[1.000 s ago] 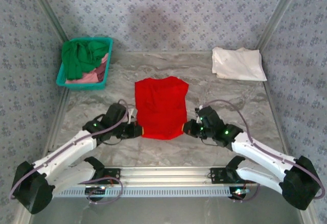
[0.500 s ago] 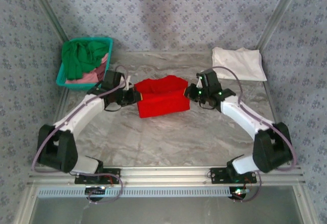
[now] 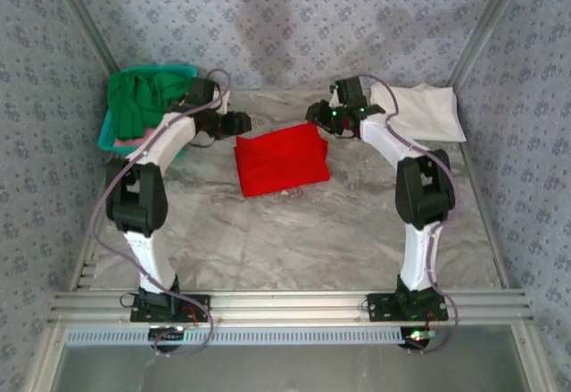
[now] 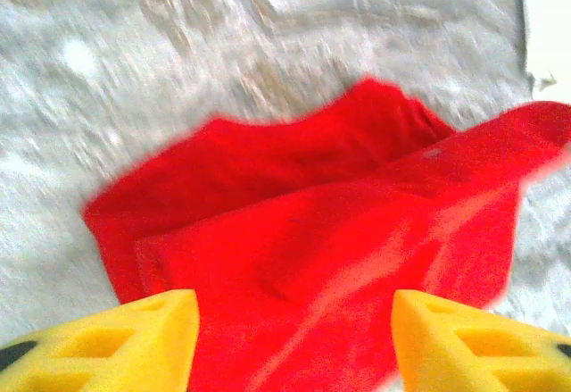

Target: Fold and stack the t-shirts

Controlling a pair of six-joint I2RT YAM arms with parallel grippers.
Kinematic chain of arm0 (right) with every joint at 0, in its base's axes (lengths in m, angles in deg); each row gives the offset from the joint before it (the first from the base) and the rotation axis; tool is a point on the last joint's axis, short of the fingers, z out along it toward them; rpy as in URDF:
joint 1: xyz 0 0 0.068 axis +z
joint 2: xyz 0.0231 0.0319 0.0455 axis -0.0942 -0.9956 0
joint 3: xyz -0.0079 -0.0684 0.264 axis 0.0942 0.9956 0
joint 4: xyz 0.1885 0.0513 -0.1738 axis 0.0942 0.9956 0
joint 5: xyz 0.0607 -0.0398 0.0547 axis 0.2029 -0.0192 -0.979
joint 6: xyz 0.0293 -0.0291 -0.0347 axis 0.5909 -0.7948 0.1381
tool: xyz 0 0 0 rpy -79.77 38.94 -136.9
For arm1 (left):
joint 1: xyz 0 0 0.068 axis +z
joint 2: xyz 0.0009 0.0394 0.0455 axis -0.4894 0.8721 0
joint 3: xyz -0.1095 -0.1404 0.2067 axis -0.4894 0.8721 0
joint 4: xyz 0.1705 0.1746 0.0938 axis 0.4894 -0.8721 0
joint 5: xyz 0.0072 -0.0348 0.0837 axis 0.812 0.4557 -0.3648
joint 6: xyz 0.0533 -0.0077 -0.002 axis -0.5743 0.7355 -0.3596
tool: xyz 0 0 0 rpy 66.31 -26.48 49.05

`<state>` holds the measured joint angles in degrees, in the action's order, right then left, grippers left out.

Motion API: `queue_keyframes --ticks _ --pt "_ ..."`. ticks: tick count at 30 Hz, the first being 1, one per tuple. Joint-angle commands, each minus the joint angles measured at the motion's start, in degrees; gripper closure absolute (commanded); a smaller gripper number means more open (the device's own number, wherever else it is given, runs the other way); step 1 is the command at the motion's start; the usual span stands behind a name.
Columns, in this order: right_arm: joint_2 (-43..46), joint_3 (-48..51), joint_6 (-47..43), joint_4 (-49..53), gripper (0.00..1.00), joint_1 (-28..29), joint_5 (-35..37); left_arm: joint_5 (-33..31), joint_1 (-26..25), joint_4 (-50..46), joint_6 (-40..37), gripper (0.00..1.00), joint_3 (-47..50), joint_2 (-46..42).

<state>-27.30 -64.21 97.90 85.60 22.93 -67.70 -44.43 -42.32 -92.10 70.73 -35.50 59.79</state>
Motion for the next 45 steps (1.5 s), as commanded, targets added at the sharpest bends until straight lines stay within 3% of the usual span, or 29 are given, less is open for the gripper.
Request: queue_keyframes --ticks 1,3,6,8,11,13,15,16,22,28,35,40,45 --pt "-4.21 -7.54 2.07 6.22 0.52 -2.37 -2.84 -6.36 1.06 -6.65 -1.67 0.39 -7.63 2.35" --pt "-1.77 -6.31 1.38 5.78 0.5 -2.13 -3.07 -8.06 0.45 -5.72 -0.41 0.38 -5.84 -0.84" --pt "6.32 2.72 -1.98 2.1 0.53 0.29 -2.23 -11.41 -2.5 1.55 1.74 0.38 6.2 -10.21" --pt "11.65 11.47 -4.36 -2.78 0.61 2.71 -3.1 -10.9 -5.17 8.37 3.53 0.45 16.16 -15.68" --pt "13.7 21.04 -3.02 -9.48 0.81 4.71 -5.47 -8.6 -8.22 19.1 7.55 0.52 28.42 -18.12" --pt "11.72 23.24 -2.99 -11.57 0.82 4.71 -6.81 -8.63 -9.08 23.94 9.64 0.53 33.25 -16.79" --pt "9.62 22.74 -2.99 -9.92 0.73 4.43 -5.83 -8.1 -9.52 27.03 9.73 0.55 34.98 -14.0" --pt "8.97 22.53 -3.64 -9.38 0.71 4.28 -5.03 -8.59 -9.66 26.83 9.21 0.63 34.56 -12.23" --pt "0.36 19.68 -3.64 -11.45 0.74 2.74 -10.35 -9.3 -9.26 25.07 6.95 0.69 30.27 -4.82" --pt "-2.9 22.73 -0.06 -15.26 0.75 1.98 -9.25 -10.69 -8.69 25.1 8.6 0.75 31.49 -0.6" --pt "6.29 22.46 -1.72 -10.83 0.53 1.26 -5.82 -12.22 -8.26 25.52 8.69 0.78 34.22 -1.82" --pt "9.56 20.89 -6.04 1.01 0.29 0.59 6.56 -12.04 -7.99 26.12 8.53 0.78 34.3 -1.6" --pt "7.45 19.89 -7.4 3.06 0.24 0.72 8.42 -11.19 -7.99 26.89 8.59 0.78 33.95 -0.7"
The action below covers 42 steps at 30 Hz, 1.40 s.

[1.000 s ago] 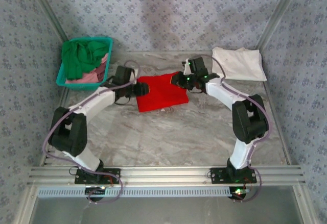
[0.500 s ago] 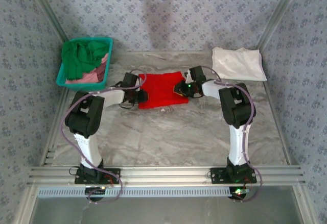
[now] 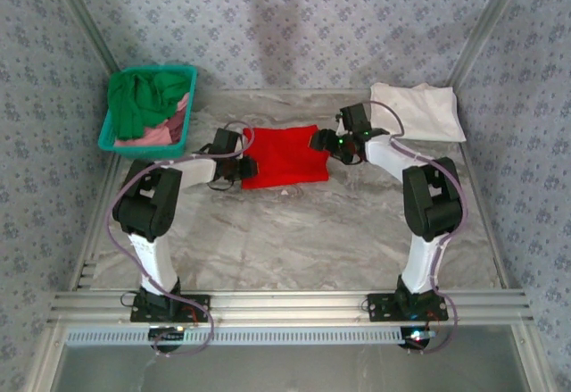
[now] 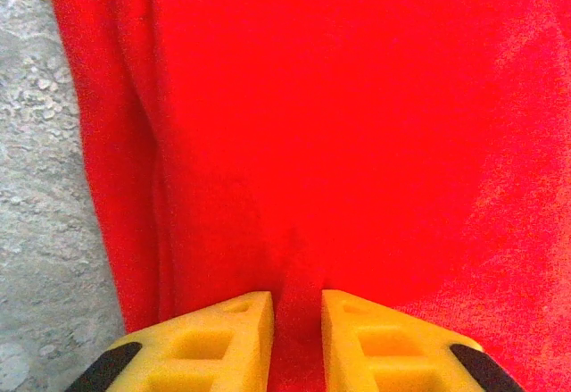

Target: Fold and stack the t-shirts

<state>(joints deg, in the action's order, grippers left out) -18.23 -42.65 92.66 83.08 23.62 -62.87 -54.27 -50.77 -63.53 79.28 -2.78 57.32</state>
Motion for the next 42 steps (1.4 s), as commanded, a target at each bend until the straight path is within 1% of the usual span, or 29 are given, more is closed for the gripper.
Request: queue_keyframes --ticks 1,5,8,12,18,22,23,25,26,30,32,35,38,42 --pt "-2.45 -2.36 -2.14 5.73 0.24 0.2 3.04 -1.09 0.47 -1.41 0.05 0.78 1.22 1.88" --pt "-6.13 -5.91 -2.53 7.12 0.24 1.16 4.03 -0.39 0.38 -0.95 -0.13 0.79 1.31 1.97" --pt "-8.86 -7.58 -2.15 5.86 0.24 1.23 1.85 -0.61 0.38 -1.13 -0.44 0.8 1.55 1.58" --pt "-12.47 -10.54 -1.91 5.98 0.26 2.06 0.66 -0.54 0.38 -1.04 -0.57 0.8 1.66 1.05" --pt "-15.49 -12.53 0.08 3.24 0.3 3.23 -2.37 0.02 0.4 -0.53 -0.29 0.8 1.48 0.65" --pt "-16.9 -12.43 2.25 -1.55 0.39 3.48 -7.17 0.25 0.38 -0.51 -0.3 0.8 1.14 0.74" --pt "-17.25 -12.5 4.08 -2.92 0.41 3.54 -8.24 0.41 0.3 -0.38 -0.3 0.8 1.21 0.74" --pt "-17.84 -12.73 5.4 -4.48 0.49 3.58 -9.51 0.33 0.3 -0.33 -0.24 0.8 1.22 0.7" --pt "-17.94 -12.86 5.6 -4.75 0.53 3.7 -9.35 0.31 0.22 -0.27 -0.17 0.8 1.3 0.66" --pt "-17.59 -13.16 5.99 -4.68 0.73 3.75 -7.88 0.06 0.19 0.11 0.31 0.8 1.83 0.07" --pt "-17.5 -13.73 5.72 -3.68 0.82 3.36 -7.21 -0.17 0.16 0.26 0.62 0.76 2.09 -0.92" --pt "-17.22 -13.92 5.24 -3.01 1.0 2.1 -6.74 -0.36 0.21 0.13 1.17 0.63 2.1 -3.6" --pt "-17.06 -15.29 3.18 -0.59 1.0 0.7 -4.79 -1.46 0.21 -0.11 1.87 0.54 2.52 -8.51" --pt "-17.41 -19.32 -4.28 5.05 1.0 -1.93 -1.23 -4.0 0.12 -1.98 1.99 0.48 3.51 -17.87"
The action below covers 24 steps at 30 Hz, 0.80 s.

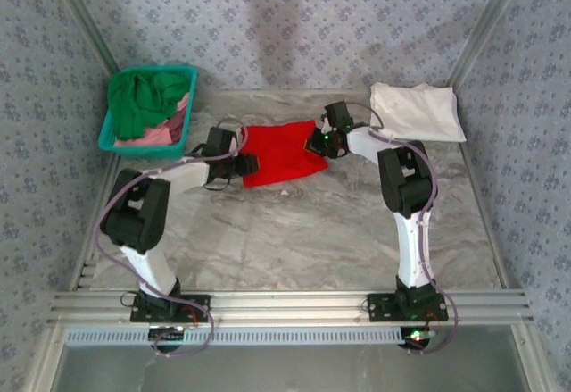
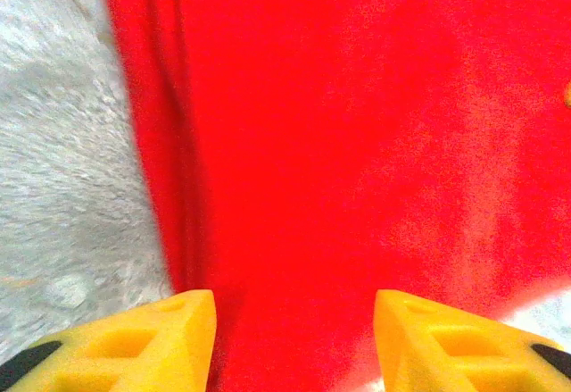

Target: Fold and stack the t-shirts

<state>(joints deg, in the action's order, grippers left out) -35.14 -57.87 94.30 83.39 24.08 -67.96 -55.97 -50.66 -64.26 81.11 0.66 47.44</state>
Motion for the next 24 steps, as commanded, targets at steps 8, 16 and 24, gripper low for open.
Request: queue_keyframes --ticks 8,16,24 --pt "-5.91 -23.51 -24.57 22.62 1.0 -7.0 12.74 -9.12 0.1 -3.87 -1.64 0.33 6.26 -22.78" --pt "-8.73 -38.41 -36.44 30.45 1.0 -7.71 20.69 -5.73 -0.25 -4.74 -2.66 0.31 5.91 -19.35" --pt "-12.38 -53.77 -47.77 37.3 1.0 -9.69 31.82 -3.93 -0.91 -4.45 -3.85 0.3 3.91 -17.22"
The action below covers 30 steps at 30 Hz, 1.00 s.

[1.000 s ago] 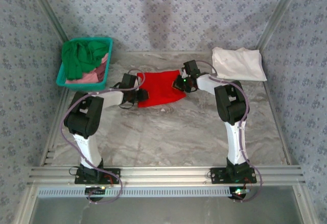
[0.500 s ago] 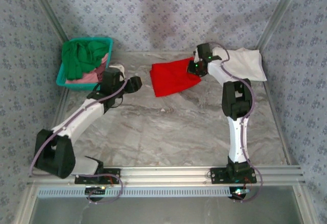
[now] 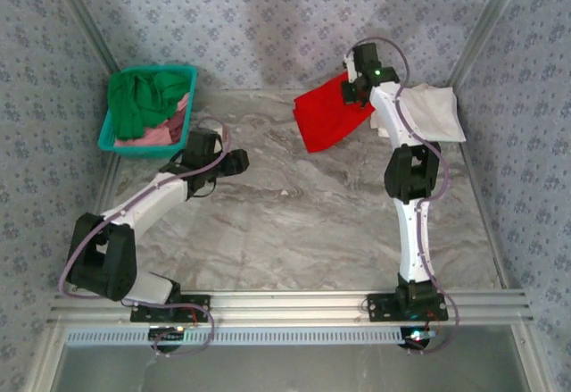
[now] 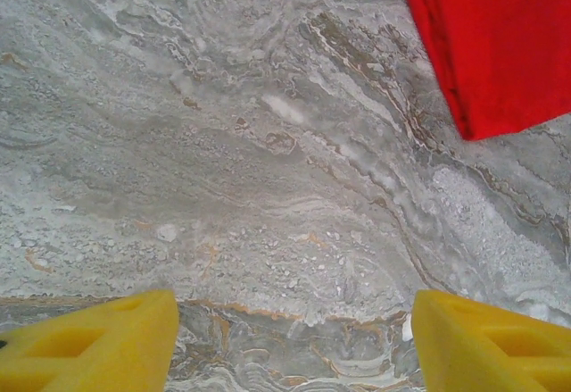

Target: Fold and stack the t-shirts

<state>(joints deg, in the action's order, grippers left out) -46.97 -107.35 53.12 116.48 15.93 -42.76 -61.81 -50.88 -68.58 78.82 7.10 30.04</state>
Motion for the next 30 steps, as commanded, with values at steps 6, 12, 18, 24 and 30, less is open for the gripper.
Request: queue_keyframes --ticks 6,12,18,24,30 --pt "2.26 -5.12 -6.69 2.63 1.0 -6.35 10.09 9.93 -5.19 4.33 -7.83 0.13 -3.36 -1.86" --pt "2.48 -4.81 -8.53 0.7 1.0 -12.07 6.22 17.76 -12.17 10.06 -16.78 0.02 -3.7 -5.39" --pt "-1.75 -6.2 -15.86 -5.23 1.0 -16.63 11.86 19.07 -13.69 8.96 -19.0 0.02 -4.79 -5.03" --pt "-3.1 -4.93 -16.63 -10.66 1.0 -19.46 13.86 17.21 -13.67 9.19 -19.44 0.02 -3.76 -5.19" --pt "-6.39 -1.85 -18.95 -18.07 0.61 -20.05 22.6 11.68 -13.66 9.72 -19.58 0.02 -3.67 -6.72"
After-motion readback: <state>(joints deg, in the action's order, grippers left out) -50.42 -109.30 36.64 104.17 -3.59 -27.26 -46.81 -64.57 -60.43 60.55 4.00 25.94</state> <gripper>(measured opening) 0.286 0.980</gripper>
